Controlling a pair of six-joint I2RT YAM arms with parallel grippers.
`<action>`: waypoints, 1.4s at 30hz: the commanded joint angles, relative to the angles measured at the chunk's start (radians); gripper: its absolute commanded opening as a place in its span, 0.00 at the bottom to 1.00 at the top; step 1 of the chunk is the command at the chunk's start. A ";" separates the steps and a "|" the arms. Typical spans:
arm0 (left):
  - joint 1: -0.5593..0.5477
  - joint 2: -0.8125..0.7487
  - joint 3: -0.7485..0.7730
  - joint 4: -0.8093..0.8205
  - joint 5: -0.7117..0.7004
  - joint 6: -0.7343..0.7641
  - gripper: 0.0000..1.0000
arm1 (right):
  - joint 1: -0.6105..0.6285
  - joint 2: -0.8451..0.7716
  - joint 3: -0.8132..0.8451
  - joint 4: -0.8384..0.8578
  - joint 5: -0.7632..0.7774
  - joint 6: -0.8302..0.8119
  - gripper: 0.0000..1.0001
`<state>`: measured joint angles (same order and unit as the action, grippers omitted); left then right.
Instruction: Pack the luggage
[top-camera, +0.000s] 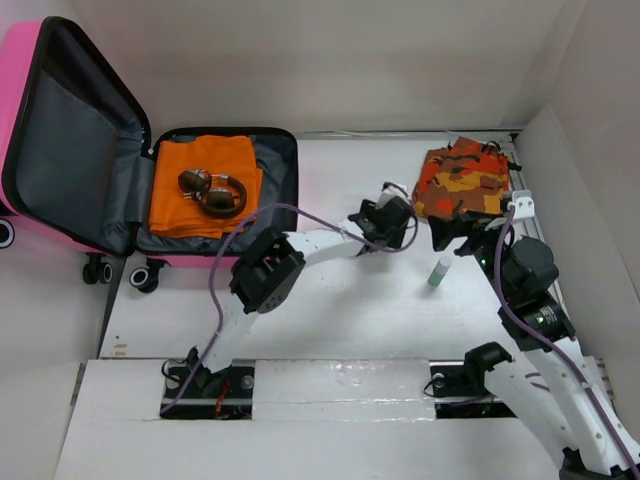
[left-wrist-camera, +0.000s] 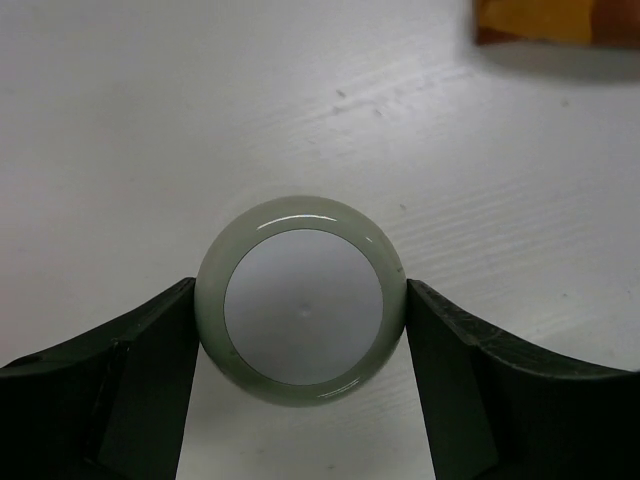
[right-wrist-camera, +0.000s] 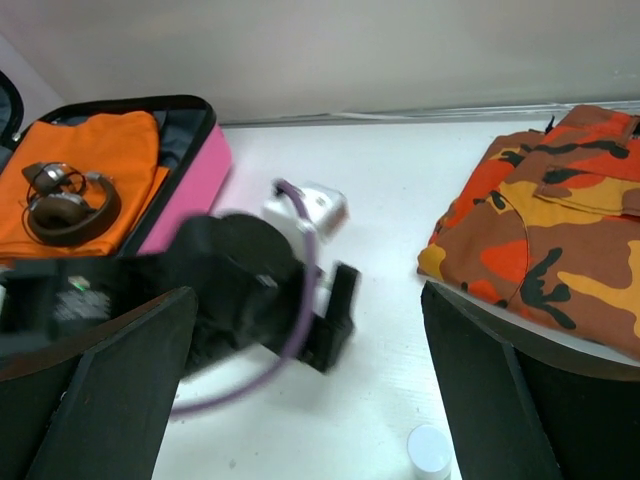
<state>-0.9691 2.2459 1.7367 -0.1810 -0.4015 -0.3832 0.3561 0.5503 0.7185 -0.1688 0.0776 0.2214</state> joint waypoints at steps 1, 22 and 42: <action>0.107 -0.227 -0.023 0.026 -0.011 -0.008 0.49 | 0.011 -0.001 0.007 0.029 -0.012 0.004 1.00; 0.659 -0.273 -0.213 0.034 0.053 -0.149 0.73 | 0.011 0.008 0.007 0.048 -0.062 0.004 1.00; 0.023 -0.523 -0.388 0.293 0.097 0.041 0.87 | 0.011 -0.067 0.007 0.026 0.063 0.004 1.00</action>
<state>-0.8871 1.7107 1.4048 0.0696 -0.3702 -0.4026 0.3561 0.5423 0.7185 -0.1703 0.0650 0.2214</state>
